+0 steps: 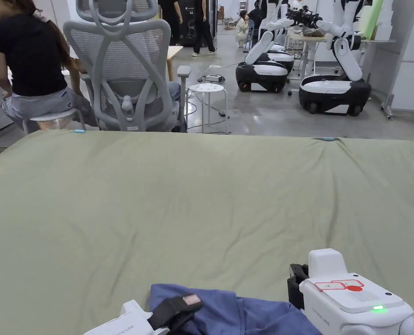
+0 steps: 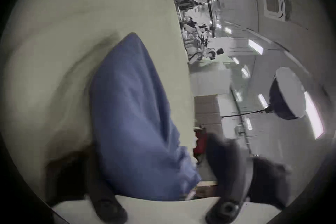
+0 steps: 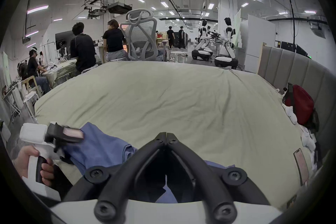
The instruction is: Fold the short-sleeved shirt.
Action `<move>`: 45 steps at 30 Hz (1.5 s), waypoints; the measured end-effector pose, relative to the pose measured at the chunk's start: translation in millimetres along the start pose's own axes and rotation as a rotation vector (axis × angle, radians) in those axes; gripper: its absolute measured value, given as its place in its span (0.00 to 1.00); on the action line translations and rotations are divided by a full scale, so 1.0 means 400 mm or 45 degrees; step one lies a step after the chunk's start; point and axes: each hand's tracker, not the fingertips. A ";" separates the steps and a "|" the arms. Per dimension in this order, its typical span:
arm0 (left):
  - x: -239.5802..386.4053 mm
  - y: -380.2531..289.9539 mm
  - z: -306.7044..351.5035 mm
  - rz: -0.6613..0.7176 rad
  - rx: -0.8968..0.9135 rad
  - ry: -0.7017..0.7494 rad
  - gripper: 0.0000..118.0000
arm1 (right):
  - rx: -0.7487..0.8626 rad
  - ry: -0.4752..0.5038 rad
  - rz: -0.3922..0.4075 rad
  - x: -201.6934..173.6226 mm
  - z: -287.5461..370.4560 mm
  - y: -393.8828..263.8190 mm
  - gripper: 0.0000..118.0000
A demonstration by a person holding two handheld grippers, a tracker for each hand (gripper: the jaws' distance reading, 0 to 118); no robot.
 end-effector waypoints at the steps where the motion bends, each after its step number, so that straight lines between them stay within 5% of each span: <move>1: 0.013 -0.001 0.004 -0.109 0.059 0.139 0.14 | 0.000 -0.005 0.000 0.003 -0.001 0.000 0.00; 5: 0.050 0.034 0.080 -0.314 0.174 0.121 0.13 | -0.003 -0.013 0.003 0.009 -0.001 0.001 0.00; 12: 0.108 0.111 0.202 -0.973 0.354 0.619 0.13 | -0.011 -0.010 -0.008 0.012 -0.009 -0.003 0.00; 22: 0.338 -0.329 -0.061 -2.157 0.103 0.603 0.12 | -0.008 -0.072 -0.040 0.097 0.031 -0.026 0.00; 27: 0.259 -0.483 -0.205 -2.496 -0.076 0.780 0.11 | -0.006 -0.120 -0.068 0.154 0.059 -0.044 0.00; 30: 0.246 -0.470 -0.192 -2.464 -0.026 0.763 0.25 | -0.002 -0.133 -0.071 0.168 0.068 -0.048 0.00; 33: 0.318 -0.403 -0.120 -2.081 -0.056 0.448 0.72 | -0.002 -0.127 -0.078 0.171 0.066 -0.047 0.00; 35: 0.365 -0.361 -0.066 -1.925 -0.008 0.312 0.82 | -0.002 -0.121 -0.077 0.165 0.063 -0.047 0.00; 39: 0.417 -0.251 0.009 -1.465 0.028 0.050 0.81 | 0.001 -0.094 -0.088 0.149 0.061 -0.049 0.00; 42: 0.372 -0.186 -0.028 -1.171 -0.023 0.101 0.75 | -0.001 -0.082 -0.095 0.140 0.057 -0.054 0.00; 43: 0.351 -0.177 -0.048 -1.097 -0.045 0.116 0.67 | -0.005 -0.076 -0.099 0.139 0.056 -0.054 0.00; 45: 0.310 -0.177 -0.086 -0.978 -0.129 0.129 0.25 | -0.010 -0.064 -0.107 0.133 0.057 -0.055 0.00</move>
